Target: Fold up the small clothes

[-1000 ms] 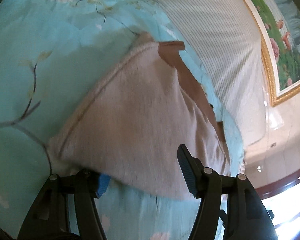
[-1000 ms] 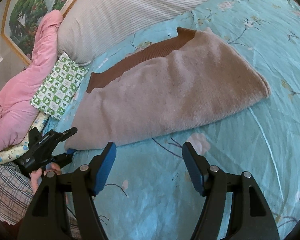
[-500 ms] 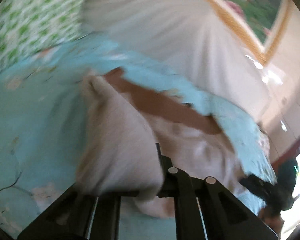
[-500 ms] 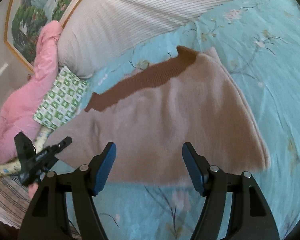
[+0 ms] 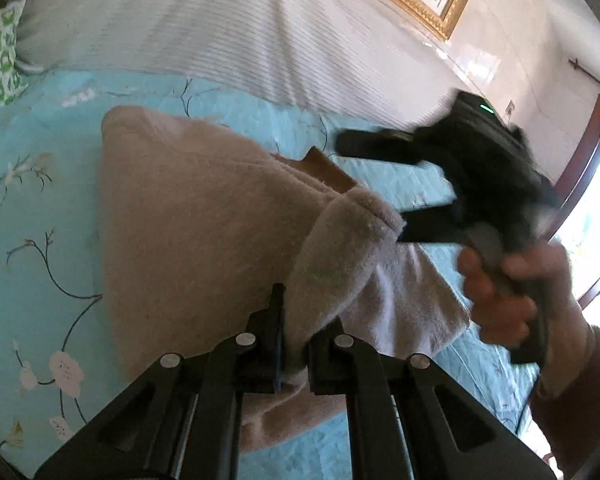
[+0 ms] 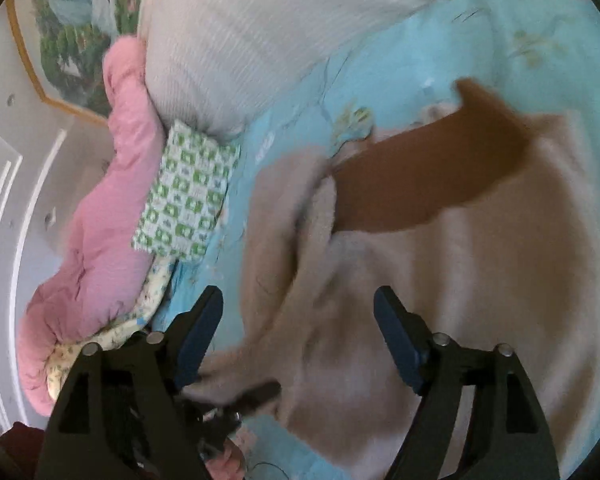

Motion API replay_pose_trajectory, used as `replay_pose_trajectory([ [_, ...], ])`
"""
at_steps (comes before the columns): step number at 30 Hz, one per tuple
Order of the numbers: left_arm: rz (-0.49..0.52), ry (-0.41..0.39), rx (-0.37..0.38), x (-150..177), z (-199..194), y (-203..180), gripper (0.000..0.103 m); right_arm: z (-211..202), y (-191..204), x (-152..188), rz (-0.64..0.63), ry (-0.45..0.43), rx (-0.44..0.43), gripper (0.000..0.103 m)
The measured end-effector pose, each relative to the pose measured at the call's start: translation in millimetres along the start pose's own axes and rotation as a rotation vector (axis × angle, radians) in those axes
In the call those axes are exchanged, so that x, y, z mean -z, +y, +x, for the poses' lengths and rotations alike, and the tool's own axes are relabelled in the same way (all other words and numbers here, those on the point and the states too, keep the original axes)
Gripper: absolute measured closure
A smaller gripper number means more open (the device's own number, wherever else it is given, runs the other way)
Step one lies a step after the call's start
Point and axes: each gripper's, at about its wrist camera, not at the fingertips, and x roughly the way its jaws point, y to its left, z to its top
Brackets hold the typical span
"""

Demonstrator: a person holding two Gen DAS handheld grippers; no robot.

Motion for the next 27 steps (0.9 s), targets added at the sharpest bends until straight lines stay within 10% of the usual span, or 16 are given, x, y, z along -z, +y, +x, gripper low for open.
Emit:
replay_pose_trajectory([
  [7,0.026,0.012,0.001,1,0,3,0.097,82,23,-22,-0.076,0.156,0.003,0.025],
  [11,0.052,0.015,-0.012,-2,1,-4,0.097,104,33,-37,-0.119,0.181,0.085,0.087],
  [19,0.179,-0.017,0.087,-18,-13,-62,0.096,-5,56,-42,-0.250,-0.001,0.084,0.089],
  [27,0.220,0.103,0.115,0,59,-102,0.096,-66,-22,-36,-0.171,-0.075,0.274,0.089],
])
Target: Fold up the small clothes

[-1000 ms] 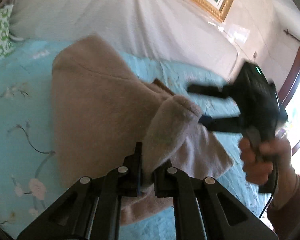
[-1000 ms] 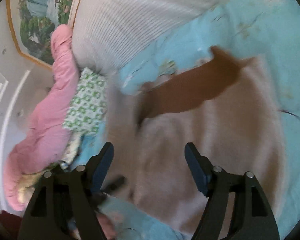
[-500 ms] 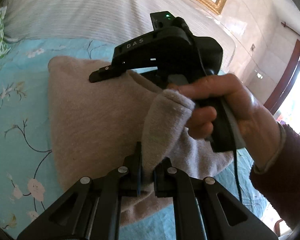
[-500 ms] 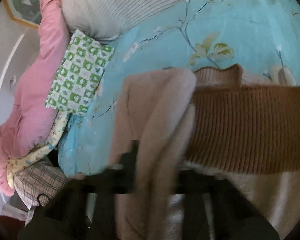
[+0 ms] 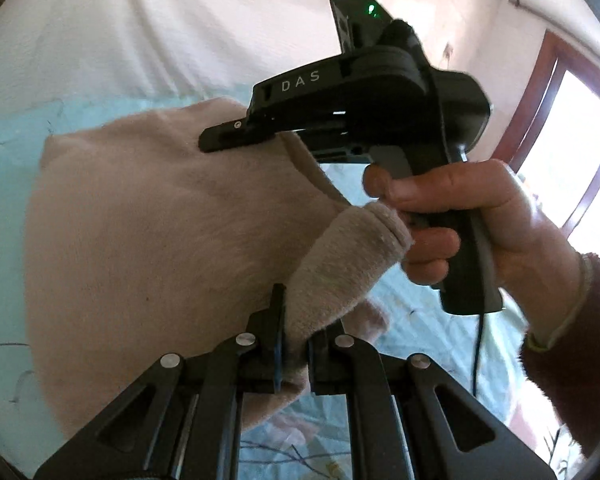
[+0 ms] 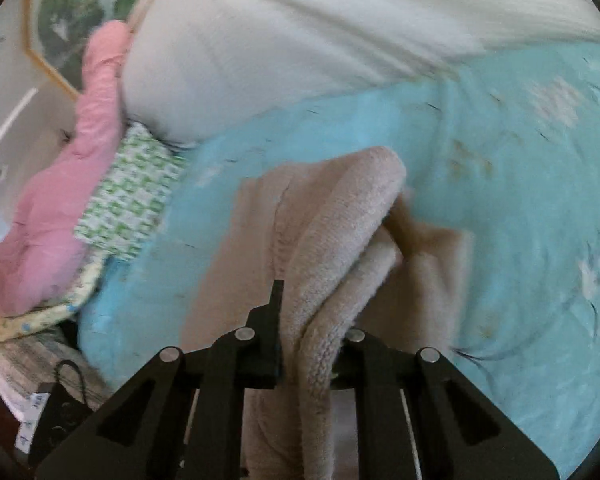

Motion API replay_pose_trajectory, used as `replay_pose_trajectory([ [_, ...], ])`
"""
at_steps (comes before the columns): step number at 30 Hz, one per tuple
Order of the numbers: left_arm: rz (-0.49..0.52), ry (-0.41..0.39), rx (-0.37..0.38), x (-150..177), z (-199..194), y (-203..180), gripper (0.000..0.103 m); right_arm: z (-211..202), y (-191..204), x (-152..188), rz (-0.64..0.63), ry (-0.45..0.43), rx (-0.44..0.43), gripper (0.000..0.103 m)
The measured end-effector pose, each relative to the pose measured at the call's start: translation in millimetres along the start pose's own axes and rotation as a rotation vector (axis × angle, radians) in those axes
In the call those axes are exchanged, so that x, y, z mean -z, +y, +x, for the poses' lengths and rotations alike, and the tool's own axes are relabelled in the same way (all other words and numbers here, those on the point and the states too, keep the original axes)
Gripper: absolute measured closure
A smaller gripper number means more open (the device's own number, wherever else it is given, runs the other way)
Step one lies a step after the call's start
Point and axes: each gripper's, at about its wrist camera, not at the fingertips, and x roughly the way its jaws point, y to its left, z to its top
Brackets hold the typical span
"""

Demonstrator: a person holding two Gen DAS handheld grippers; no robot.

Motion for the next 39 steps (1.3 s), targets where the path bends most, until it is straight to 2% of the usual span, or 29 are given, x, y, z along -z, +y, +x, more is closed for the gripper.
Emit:
replay_pose_trajectory([
  [5,-0.022,0.037,-0.018,6,19,8,0.096,9,-24,12,0.015,-0.012,0.003,0.089],
  [13,-0.053,0.049,-0.015,5,29,10,0.093,7,-29,13,-0.001,-0.030,0.016,0.089],
  [17,-0.057,0.064,-0.010,4,35,7,0.091,6,-30,17,0.010,-0.027,0.023,0.084],
  [18,-0.059,0.068,-0.003,5,32,4,0.088,5,-29,18,0.011,-0.025,0.039,0.083],
  [20,-0.065,0.073,0.027,4,29,7,0.075,0,-27,19,0.019,-0.024,0.076,0.062],
  [21,-0.072,0.072,0.042,5,25,8,0.059,-4,-25,21,0.018,-0.033,0.093,0.057],
  [22,-0.074,0.062,0.052,6,18,8,0.048,-7,-24,24,0.019,-0.040,0.101,0.050],
  [25,-0.069,0.038,0.064,10,-3,7,0.042,-19,-22,31,0.039,-0.064,0.111,0.040],
  [29,-0.109,0.023,0.069,16,-31,18,0.035,-33,-21,43,0.073,-0.079,0.108,0.036],
  [30,-0.129,0.018,0.074,18,-40,25,0.030,-36,-23,46,0.087,-0.078,0.104,0.035],
  [31,-0.140,0.017,0.074,19,-46,30,0.020,-38,-24,48,0.098,-0.079,0.096,0.033],
  [32,-0.152,0.010,0.069,22,-54,36,0.017,-42,-25,51,0.113,-0.083,0.085,0.031],
  [39,-0.307,-0.010,0.060,27,-82,98,0.017,-48,-29,61,0.145,-0.095,0.053,0.025],
])
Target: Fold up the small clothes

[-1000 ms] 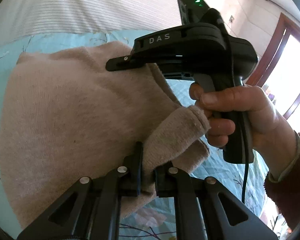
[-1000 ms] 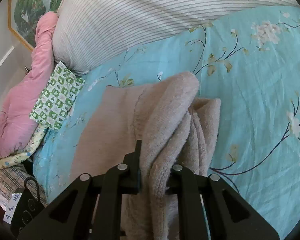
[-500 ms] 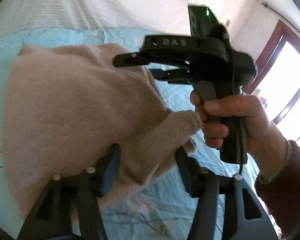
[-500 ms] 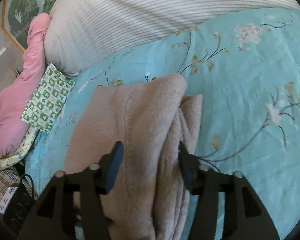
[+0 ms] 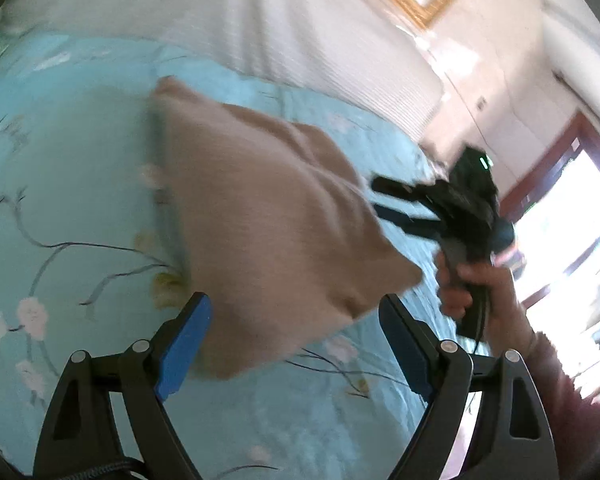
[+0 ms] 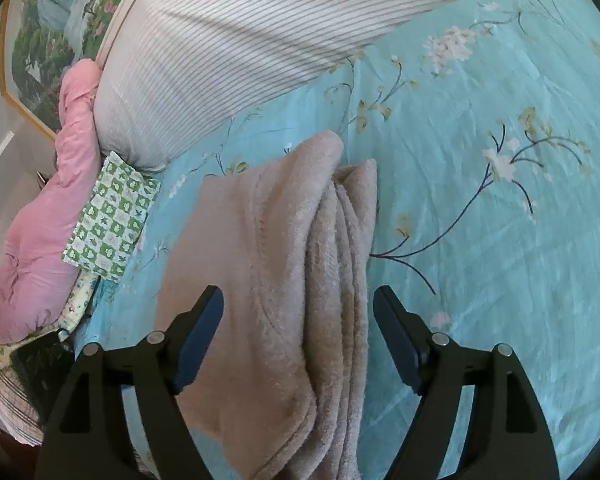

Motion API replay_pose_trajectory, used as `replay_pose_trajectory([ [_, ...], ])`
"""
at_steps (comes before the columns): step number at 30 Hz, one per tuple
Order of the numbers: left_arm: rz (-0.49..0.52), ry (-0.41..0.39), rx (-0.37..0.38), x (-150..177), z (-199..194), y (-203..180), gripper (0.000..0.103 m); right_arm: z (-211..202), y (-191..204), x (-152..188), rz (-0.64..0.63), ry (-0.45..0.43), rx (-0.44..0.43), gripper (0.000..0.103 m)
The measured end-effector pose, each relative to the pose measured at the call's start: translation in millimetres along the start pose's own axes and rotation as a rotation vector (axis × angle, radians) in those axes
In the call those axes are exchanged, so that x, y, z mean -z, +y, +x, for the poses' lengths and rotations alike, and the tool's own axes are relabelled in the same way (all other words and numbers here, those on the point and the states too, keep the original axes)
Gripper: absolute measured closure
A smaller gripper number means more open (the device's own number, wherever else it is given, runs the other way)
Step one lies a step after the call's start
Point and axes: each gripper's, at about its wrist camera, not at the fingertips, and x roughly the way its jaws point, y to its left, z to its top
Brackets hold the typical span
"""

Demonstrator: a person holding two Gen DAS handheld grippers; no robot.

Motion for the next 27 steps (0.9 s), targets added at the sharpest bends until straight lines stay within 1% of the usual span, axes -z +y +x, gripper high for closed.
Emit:
replay_pose_trajectory([
  [3,-0.083,0.029,0.012,-10,4,26,0.017,5,-3,2,0.026,0.008,-0.016,0.025],
  [6,-0.158,0.066,0.030,-20,17,47,0.017,11,-4,5,0.029,0.022,-0.025,0.025],
  [10,-0.200,0.097,0.050,-34,35,58,0.017,21,-8,0,0.038,0.044,-0.042,0.025],
  [13,-0.234,0.099,0.072,-47,51,66,0.017,31,-11,-7,0.045,0.070,-0.063,0.025],
  [16,-0.262,0.102,0.091,-58,66,74,0.017,41,-14,-10,0.045,0.098,-0.063,0.025],
  [19,-0.292,0.109,0.110,-63,82,81,0.016,49,-17,-10,0.054,0.112,-0.081,0.025],
  [21,-0.301,0.096,0.117,-62,88,84,0.016,54,-18,-10,0.061,0.116,-0.096,0.025],
  [22,-0.293,0.085,0.115,-62,90,82,0.018,56,-17,-9,0.060,0.122,-0.098,0.029],
  [23,-0.284,0.079,0.112,-63,93,81,0.021,58,-15,-9,0.056,0.132,-0.098,0.041],
  [24,-0.274,0.078,0.121,-63,96,79,0.033,61,-13,-8,0.056,0.144,-0.091,0.045],
  [26,-0.267,0.083,0.130,-65,102,80,0.037,63,-10,-6,0.059,0.146,-0.075,0.058],
  [27,-0.262,0.080,0.136,-66,102,80,0.041,61,-8,-5,0.062,0.140,-0.074,0.060],
])
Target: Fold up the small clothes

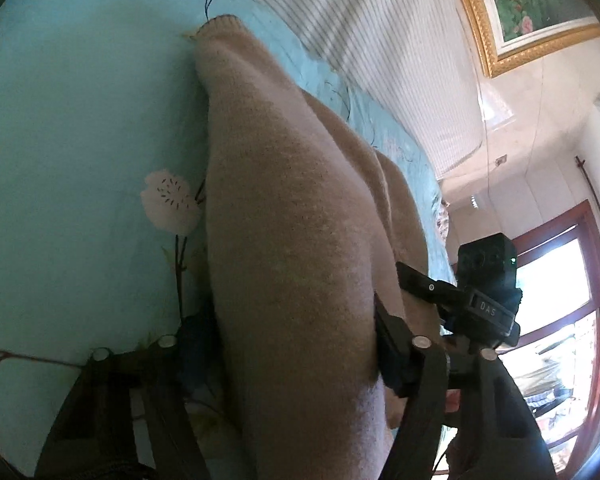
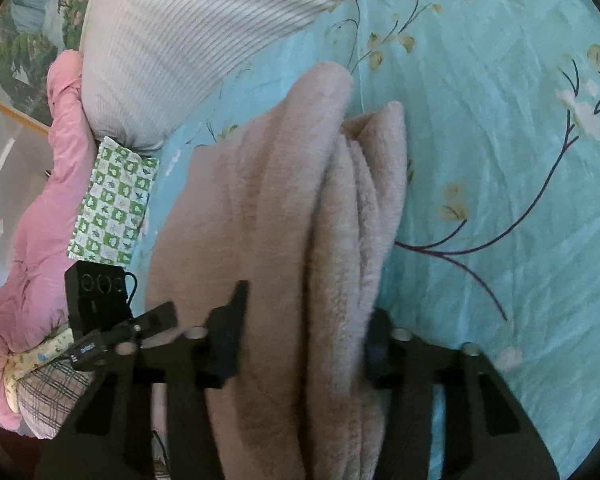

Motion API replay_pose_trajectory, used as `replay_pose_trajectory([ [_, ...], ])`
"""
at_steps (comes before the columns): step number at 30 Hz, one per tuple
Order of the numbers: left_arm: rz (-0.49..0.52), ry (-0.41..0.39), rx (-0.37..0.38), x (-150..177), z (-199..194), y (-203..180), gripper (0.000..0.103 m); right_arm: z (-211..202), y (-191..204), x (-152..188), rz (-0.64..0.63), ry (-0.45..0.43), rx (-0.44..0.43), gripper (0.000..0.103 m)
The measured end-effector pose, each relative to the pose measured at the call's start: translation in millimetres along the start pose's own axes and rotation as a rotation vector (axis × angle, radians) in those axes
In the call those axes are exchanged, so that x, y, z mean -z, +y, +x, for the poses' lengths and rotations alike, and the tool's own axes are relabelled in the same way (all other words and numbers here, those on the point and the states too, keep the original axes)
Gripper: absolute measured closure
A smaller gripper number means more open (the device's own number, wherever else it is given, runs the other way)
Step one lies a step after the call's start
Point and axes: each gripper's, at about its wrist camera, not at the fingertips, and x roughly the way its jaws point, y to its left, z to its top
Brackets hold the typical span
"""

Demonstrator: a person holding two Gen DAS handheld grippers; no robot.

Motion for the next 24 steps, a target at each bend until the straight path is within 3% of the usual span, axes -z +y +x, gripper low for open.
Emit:
replay_pose_trajectory([
  [5,0.043,-0.026,0.015,2,-24,-11,0.051,-12,30,11,-0.017,-0.042,0.005,0.068],
  [11,0.064,-0.088,0.001,31,-116,2,0.051,4,95,47,-0.089,-0.043,-0.101,0.069],
  [17,0.077,-0.136,-0.083,71,-198,27,0.051,52,145,82,-0.151,0.008,-0.202,0.069],
  [20,0.071,-0.158,-0.106,86,-223,42,0.051,73,165,91,-0.180,0.035,-0.229,0.069],
  [24,0.028,-0.142,-0.134,102,-221,70,0.050,95,170,101,-0.190,0.071,-0.213,0.069],
])
